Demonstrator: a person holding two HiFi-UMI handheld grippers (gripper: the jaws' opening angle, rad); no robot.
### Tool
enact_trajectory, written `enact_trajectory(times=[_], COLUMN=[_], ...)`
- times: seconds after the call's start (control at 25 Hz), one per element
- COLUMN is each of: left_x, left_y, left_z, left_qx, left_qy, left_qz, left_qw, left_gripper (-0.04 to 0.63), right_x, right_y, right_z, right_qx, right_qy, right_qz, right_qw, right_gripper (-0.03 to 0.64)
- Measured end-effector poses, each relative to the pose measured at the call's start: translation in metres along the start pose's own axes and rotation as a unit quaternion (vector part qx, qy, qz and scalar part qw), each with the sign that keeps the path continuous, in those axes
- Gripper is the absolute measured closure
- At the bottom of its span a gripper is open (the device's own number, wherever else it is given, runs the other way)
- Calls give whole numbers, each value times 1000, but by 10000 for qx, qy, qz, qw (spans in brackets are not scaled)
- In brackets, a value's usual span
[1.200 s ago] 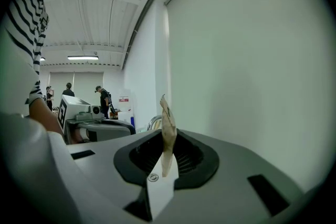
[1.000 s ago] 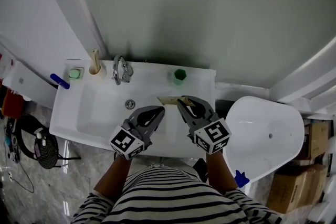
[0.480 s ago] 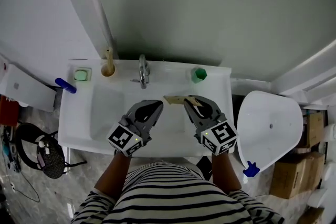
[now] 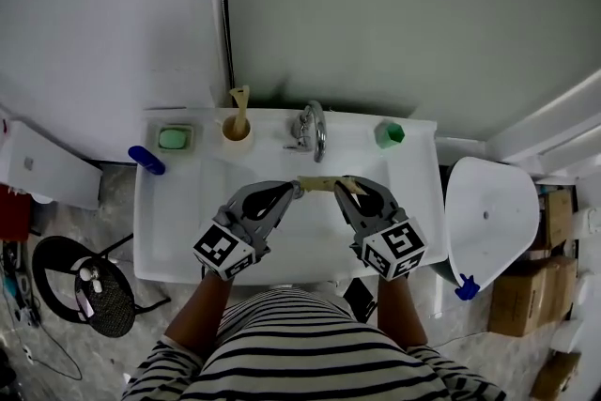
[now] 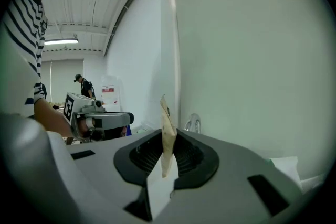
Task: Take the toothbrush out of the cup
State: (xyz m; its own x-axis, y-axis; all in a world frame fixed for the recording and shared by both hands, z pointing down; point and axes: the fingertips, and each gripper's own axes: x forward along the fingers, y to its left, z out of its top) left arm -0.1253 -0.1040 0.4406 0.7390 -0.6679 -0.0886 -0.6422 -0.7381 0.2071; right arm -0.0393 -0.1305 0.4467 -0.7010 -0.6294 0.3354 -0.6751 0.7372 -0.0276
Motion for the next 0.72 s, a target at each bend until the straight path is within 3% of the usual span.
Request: enact_trajectory(times=[0.36,0.72], left_x=[-66,-83], left_y=[29,38], left_z=[6,8], left_qx=[-106,-116], left_qy=[-29,-123], left_qz=[-206,-194], left_qw=[9997,9997], left_gripper=[588,588], right_x=[30,40], right_y=[57,84], right_z=[5,13], right_qx=[-52,-88], right_qy=[80,61], right_qz=[-315,-283], right_qw=[9995,9995], right_gripper=[561,561])
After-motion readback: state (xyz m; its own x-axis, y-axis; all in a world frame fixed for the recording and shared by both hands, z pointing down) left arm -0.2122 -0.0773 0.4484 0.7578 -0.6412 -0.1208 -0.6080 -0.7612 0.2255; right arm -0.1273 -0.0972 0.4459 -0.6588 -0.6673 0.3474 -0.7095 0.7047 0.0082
